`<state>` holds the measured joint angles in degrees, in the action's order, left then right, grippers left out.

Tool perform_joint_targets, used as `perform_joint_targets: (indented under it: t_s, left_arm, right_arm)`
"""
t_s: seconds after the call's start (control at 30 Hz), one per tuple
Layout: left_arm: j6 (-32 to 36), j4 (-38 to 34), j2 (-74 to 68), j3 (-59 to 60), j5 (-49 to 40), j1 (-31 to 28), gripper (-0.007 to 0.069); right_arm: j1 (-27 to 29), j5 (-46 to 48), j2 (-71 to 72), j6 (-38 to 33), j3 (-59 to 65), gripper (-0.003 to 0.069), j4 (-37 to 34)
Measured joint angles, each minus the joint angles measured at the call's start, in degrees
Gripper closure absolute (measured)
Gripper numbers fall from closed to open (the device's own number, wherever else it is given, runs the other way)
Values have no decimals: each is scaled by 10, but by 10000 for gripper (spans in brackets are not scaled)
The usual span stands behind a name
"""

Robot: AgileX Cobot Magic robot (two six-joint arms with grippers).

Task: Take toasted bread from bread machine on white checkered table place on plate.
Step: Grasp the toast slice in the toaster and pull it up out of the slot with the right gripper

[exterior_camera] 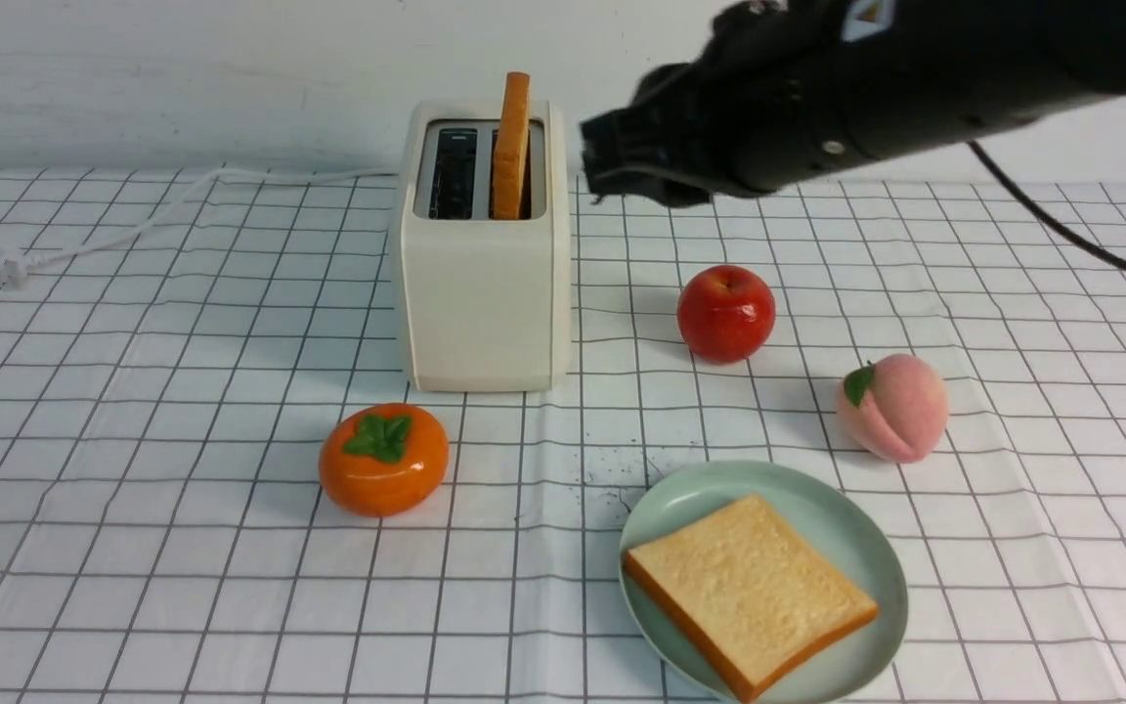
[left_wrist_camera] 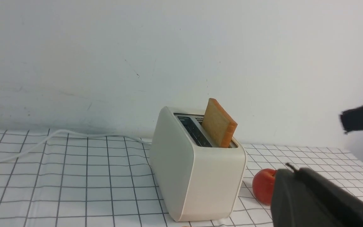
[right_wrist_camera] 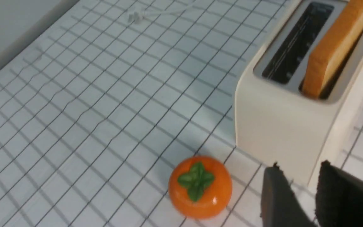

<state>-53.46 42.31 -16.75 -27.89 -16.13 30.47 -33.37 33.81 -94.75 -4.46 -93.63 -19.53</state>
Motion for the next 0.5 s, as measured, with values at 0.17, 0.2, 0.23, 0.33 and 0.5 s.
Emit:
perform_joint_targets:
  t_s: [0.17,0.2,0.23,0.33,0.5]
  left_arm:
    - [-1,0,0,0,4,0,638]
    - [-1,0,0,0,9,0,638]
    - [-1,1,0,0,13,0,638]
    - [-1,3,0,0,22,0,638]
    - [-1,5,0,0,42,0,638]
  right_arm:
    - [0,-55,-88,-8,-76,305,25]
    - [0,-70,-116,-8,-101,250,39]
    - [0,-79,-133,-8,-117,215,49]
    - [0,-95,-172,-8,-153,142,70]
    - [0,-137,-240,-6,-204,97,82]
